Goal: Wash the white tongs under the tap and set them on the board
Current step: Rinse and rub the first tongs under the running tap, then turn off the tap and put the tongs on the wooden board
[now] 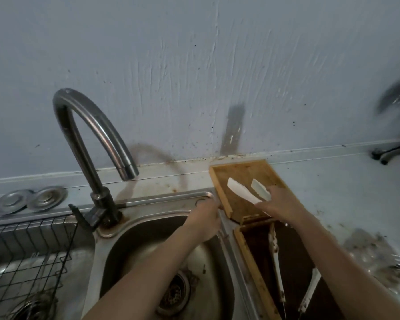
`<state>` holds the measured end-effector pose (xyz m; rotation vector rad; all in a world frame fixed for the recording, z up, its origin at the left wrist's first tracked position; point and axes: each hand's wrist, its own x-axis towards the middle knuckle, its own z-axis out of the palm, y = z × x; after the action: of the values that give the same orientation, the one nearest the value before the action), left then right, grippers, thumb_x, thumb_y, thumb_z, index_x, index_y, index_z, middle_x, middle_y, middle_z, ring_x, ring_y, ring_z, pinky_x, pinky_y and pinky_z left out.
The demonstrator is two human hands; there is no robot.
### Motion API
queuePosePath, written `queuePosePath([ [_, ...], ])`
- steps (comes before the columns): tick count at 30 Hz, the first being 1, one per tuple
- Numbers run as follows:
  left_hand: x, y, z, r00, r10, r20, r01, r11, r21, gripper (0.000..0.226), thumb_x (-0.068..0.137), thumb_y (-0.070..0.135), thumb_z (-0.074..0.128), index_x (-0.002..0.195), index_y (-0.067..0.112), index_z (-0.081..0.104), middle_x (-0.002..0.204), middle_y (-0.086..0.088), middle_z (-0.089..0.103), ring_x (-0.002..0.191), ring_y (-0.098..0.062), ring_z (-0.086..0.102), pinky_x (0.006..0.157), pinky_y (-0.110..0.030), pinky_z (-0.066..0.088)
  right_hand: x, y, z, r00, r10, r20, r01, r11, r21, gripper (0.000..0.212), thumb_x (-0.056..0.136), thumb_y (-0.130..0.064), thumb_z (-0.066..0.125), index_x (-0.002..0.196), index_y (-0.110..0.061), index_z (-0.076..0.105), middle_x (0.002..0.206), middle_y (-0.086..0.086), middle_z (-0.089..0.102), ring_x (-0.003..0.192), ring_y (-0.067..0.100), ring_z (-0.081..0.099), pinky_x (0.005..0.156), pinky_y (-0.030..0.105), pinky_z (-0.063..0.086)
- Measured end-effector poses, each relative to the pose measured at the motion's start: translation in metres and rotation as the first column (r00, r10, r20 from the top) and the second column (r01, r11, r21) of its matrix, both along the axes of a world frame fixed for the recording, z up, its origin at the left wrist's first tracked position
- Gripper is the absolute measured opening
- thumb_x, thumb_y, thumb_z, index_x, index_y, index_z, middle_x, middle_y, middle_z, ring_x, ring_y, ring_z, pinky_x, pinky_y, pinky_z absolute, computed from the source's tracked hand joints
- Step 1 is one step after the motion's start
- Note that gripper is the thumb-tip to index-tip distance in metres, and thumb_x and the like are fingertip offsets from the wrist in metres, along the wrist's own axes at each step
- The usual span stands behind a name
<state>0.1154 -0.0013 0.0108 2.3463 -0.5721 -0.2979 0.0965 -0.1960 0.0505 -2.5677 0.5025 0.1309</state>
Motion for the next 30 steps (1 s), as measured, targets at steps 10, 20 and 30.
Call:
queuePosePath([
  [10, 0.038, -0.024, -0.030, 0.974, -0.171, 0.151, 0.120, 0.947, 0.298, 0.044, 0.092, 0.012, 0.041, 0.134, 0.027, 0.048, 0.143, 0.006, 0.048, 0.132, -0.022, 0.039, 0.111, -0.044, 0.033, 0.057, -0.011, -0.040, 0.997, -0.066, 0.034, 0.067, 0.997, -0.043, 0.058, 0.085, -0.023, 0.064, 0.134, -0.009, 0.037, 0.126, 0.016, 0.044, 0.089, 0.021, 0.054, 0.071, 0.029, 0.049],
  [20, 0.024, -0.026, -0.040, 0.991, -0.108, 0.080, 0.081, 0.955, 0.284, 0.048, 0.096, 0.038, 0.037, 0.144, 0.029, 0.031, 0.156, 0.008, 0.026, 0.140, -0.028, 0.028, 0.112, -0.050, 0.029, 0.060, -0.002, -0.063, 0.984, -0.004, 0.181, -0.004, 0.999, 0.046, 0.047, 0.089, -0.030, 0.058, 0.130, -0.011, 0.045, 0.132, 0.011, 0.051, 0.119, 0.023, 0.049, 0.096, 0.033, 0.040],
  [30, -0.045, -0.044, -0.058, 0.993, 0.086, -0.081, -0.068, 0.977, 0.201, 0.096, 0.081, 0.065, 0.047, 0.150, 0.022, -0.004, 0.160, 0.003, -0.006, 0.147, -0.022, -0.005, 0.119, -0.046, 0.005, -0.076, 0.004, -0.049, 0.955, -0.123, 0.270, 0.149, 0.986, -0.079, 0.023, 0.089, -0.023, 0.056, 0.110, -0.015, 0.050, 0.094, 0.000, 0.057, 0.070, 0.006, 0.054, 0.057, 0.017, 0.042],
])
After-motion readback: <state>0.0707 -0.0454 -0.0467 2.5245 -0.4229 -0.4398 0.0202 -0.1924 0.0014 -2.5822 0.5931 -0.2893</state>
